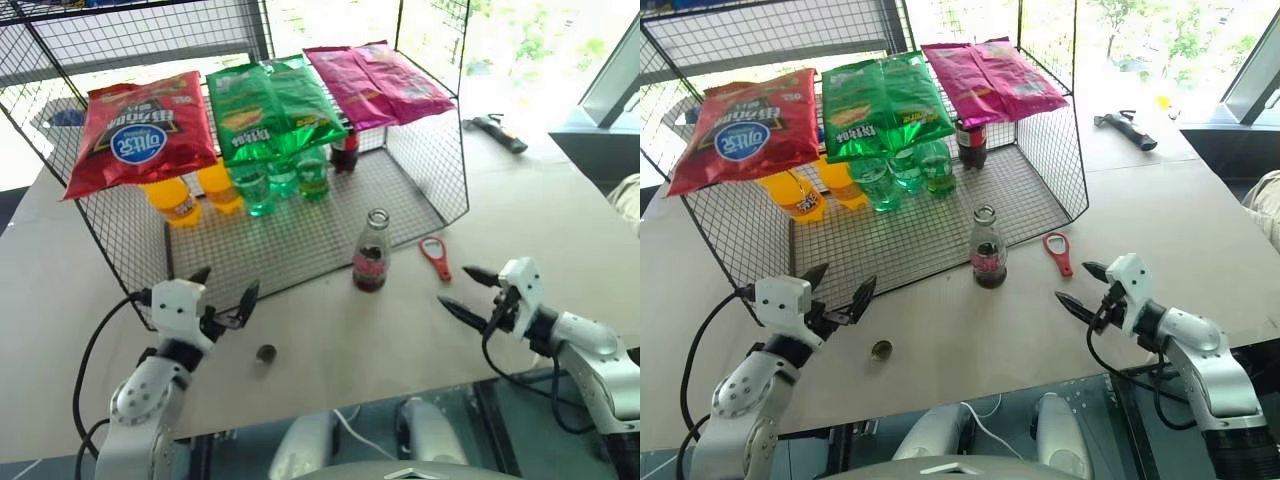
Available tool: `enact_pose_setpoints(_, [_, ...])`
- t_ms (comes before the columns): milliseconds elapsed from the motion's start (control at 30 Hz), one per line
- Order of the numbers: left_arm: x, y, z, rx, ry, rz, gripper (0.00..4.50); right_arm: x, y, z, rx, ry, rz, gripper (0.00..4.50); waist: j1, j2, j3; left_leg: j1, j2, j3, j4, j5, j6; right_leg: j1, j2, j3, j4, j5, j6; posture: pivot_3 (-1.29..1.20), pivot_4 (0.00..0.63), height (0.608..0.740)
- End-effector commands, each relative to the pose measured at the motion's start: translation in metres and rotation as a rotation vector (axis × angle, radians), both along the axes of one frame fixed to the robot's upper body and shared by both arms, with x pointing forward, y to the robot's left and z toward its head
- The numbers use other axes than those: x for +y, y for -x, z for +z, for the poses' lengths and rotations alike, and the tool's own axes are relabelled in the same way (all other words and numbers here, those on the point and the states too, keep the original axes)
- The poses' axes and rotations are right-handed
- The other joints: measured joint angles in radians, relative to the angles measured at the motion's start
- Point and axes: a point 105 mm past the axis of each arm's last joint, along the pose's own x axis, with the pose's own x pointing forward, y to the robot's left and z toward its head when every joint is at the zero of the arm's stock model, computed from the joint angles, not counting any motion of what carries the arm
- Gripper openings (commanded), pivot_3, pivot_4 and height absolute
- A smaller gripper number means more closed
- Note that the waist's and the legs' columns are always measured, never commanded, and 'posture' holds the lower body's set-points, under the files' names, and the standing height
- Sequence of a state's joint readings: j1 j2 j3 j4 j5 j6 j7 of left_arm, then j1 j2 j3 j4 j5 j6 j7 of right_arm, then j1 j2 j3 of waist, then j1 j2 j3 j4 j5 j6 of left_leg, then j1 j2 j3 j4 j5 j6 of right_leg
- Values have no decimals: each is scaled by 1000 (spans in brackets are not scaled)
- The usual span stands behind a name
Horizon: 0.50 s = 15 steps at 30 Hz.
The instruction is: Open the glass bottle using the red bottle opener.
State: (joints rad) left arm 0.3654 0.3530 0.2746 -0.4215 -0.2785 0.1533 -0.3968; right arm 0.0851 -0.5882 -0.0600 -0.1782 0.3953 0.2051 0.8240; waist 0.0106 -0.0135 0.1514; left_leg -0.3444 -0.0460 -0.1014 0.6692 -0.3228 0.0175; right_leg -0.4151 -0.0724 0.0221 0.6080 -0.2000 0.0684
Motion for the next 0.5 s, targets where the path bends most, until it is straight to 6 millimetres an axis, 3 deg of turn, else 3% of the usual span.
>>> enact_pose_setpoints(33, [-3, 14, -2, 12, -65, -69, 4500, -12, 1, 8, -74, 12, 0, 4288, -3, 0, 0, 0, 0, 0, 0, 0, 0, 0, 0, 0, 0, 0, 0, 0, 150, 740])
enact_pose_setpoints(233, [-19, 44, -22, 101, 12, -177, 4500, -27, 4, 4, -117, 29, 0, 4288, 0, 0, 0, 0, 1, 1, 0, -2, 4, 0, 0, 0, 0, 0, 0, 0, 150, 740])
enact_pose_setpoints(500, [-14, 52, -25, 101, 10, -138, 4500, -26, -1, 2, -145, 33, 8, 4288, 1, 0, 0, 1, 2, 1, 1, -2, 4, 1, 1, 0, 1, 0, 0, 0, 150, 740])
